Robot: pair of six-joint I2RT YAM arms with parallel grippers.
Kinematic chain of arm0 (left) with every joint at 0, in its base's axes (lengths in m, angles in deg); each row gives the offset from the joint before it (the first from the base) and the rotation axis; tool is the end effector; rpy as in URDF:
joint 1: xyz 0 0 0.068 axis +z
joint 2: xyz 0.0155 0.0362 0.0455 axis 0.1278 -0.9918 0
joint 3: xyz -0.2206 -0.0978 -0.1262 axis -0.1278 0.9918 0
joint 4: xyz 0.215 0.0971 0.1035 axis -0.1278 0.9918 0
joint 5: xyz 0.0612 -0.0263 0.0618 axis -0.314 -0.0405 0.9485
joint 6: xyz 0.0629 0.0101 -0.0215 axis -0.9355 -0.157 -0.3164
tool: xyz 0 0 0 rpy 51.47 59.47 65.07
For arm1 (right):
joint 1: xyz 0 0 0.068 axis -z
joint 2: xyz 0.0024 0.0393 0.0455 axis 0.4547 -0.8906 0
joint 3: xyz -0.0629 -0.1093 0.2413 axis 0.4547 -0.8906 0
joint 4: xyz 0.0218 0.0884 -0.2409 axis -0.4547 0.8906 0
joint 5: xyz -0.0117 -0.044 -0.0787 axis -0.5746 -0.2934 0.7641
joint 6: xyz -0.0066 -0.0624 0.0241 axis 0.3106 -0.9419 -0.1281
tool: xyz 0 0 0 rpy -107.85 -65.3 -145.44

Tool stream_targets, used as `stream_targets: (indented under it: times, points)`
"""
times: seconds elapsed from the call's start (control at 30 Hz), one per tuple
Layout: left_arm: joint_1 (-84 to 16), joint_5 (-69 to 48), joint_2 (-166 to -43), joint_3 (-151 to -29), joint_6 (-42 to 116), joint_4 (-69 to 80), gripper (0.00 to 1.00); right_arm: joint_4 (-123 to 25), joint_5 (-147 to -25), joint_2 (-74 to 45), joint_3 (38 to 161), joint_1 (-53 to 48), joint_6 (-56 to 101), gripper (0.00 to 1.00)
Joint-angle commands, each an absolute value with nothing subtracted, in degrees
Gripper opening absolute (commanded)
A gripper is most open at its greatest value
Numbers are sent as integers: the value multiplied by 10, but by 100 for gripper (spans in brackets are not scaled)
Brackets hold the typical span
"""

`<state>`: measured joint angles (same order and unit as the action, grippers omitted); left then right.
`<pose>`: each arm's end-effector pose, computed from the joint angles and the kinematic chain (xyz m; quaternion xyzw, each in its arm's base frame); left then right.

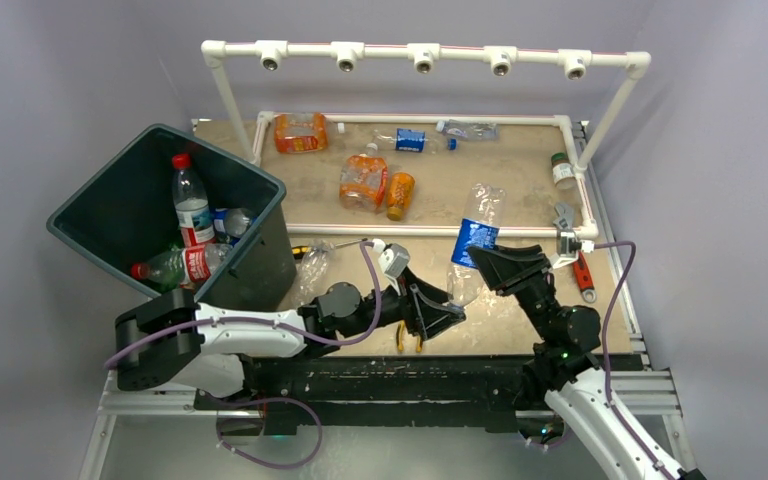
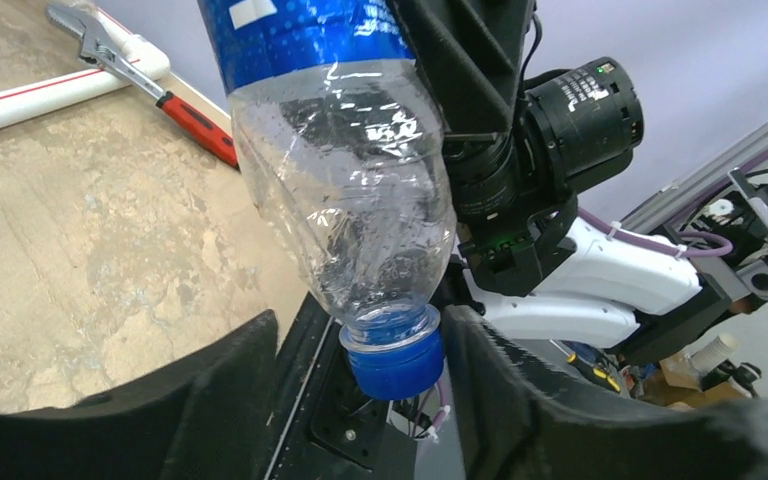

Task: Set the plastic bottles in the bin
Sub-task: Pick up the plastic bottle at the center of the board.

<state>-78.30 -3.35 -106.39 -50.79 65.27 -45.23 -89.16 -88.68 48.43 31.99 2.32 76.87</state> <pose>0.0979 -0.2871 0.2612 0.1841 0.6291 -0.6257 0.4230 0.1113 0.0617 0.2761 0.0826 0.4989 0.6180 0.6019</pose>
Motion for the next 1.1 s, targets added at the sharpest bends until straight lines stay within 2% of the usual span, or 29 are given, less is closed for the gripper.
stream_targets:
  times: [0.0,0.07,0.13,0.4,0.5,0.6,0.73,0.93,1.07]
  points:
    - [-788,-40,-1073,-533,647,-473,66,-920,-898,491,323,23,775,31]
    - [-789,-42,-1076,-535,647,-474,66,-920,-900,491,324,23,774,31]
    - [-790,-41,-1076,-535,647,-477,60,-920,-901,491,324,23,774,31]
    - [-790,-29,-1063,-535,634,-465,15,-915,-909,495,325,23,769,32]
    - [-790,-23,-1049,-536,626,-449,1,-909,-917,496,328,23,765,39]
    - [-790,-9,-1023,-543,608,-411,0,-889,-931,490,343,23,755,63]
    - [-790,15,-968,-577,562,-287,0,-807,-941,479,393,23,715,86]
    - [-790,83,-884,-659,474,-72,0,-648,-948,449,504,23,597,99]
    - [-790,158,-856,-725,420,66,0,-554,-932,444,581,23,522,99]
